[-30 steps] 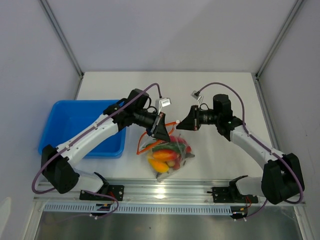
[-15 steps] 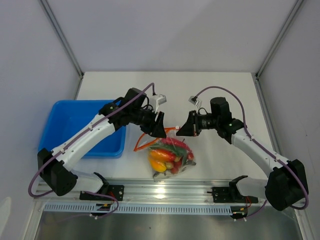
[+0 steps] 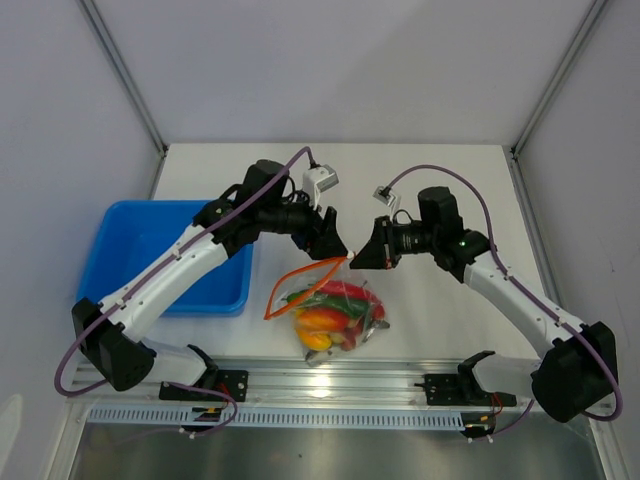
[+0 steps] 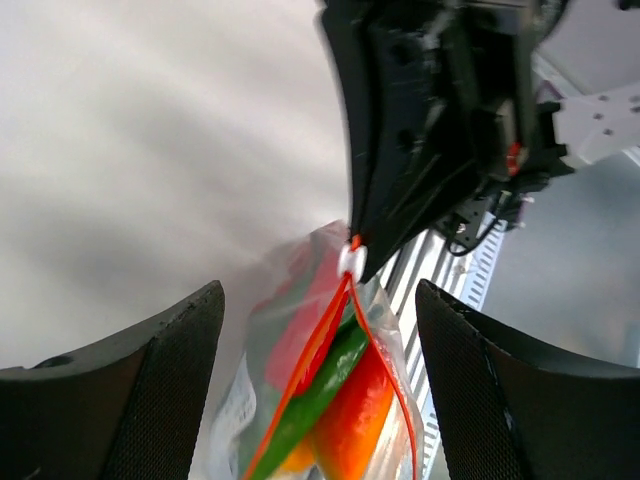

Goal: Place the food in the zip-top bag and seal the zipper
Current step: Zip the zipper food storage bag at the center of the board.

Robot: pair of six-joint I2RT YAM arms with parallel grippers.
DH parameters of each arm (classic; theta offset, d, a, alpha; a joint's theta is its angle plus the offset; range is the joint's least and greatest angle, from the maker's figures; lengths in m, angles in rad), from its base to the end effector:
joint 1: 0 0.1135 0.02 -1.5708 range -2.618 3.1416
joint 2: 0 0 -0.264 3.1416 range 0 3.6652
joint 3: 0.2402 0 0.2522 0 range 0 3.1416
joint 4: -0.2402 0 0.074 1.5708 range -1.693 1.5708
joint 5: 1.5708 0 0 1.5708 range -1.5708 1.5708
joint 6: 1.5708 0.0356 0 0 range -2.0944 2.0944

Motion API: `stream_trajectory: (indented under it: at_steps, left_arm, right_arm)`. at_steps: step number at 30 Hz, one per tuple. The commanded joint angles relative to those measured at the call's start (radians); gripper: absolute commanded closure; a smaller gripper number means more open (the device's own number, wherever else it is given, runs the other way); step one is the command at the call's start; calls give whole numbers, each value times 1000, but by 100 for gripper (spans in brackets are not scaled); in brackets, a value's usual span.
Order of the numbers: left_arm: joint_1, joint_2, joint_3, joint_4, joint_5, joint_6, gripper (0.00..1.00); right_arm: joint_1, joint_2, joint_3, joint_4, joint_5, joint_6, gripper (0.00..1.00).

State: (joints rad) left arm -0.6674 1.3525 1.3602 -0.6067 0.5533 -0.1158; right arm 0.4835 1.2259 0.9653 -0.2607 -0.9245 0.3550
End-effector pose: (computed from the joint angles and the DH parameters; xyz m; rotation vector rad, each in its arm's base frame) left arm 0.2189 -0.1963 0.3743 0.9300 2.0569 -1.0359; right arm 0.2220 0.1487 0.3093 -0.7415 2.0630 1.4550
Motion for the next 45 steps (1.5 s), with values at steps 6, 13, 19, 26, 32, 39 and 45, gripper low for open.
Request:
stream_trajectory:
  at_steps: [6,13,19,26,32,39,45]
  left_arm:
    - [-4,36,-6,73,280,79,21]
    - [-15,20,-47,25,335,90,26]
    - [-44,-6,-64,-19,264,94,31]
    - [-57,5,-61,-56,185,91,49]
    - [-57,17,-36,-102,116,88,85]
    - [-58,16,-24,-116,89,53,99]
    - [-63,8,-24,-114,108,48,99]
  right_arm:
    - [15,-2,90,-40,-17,-28,100]
    - [15,-3,81,-52,-8,-31,100]
    - [15,11,85,-55,-2,-25,100]
    - [9,21,107,-64,-2,-16,100]
    - [-11,21,116,-77,-7,-21,100]
    - [-40,26,144,-121,-19,-56,100]
    - [-66,14,129,-147,-69,-111,60]
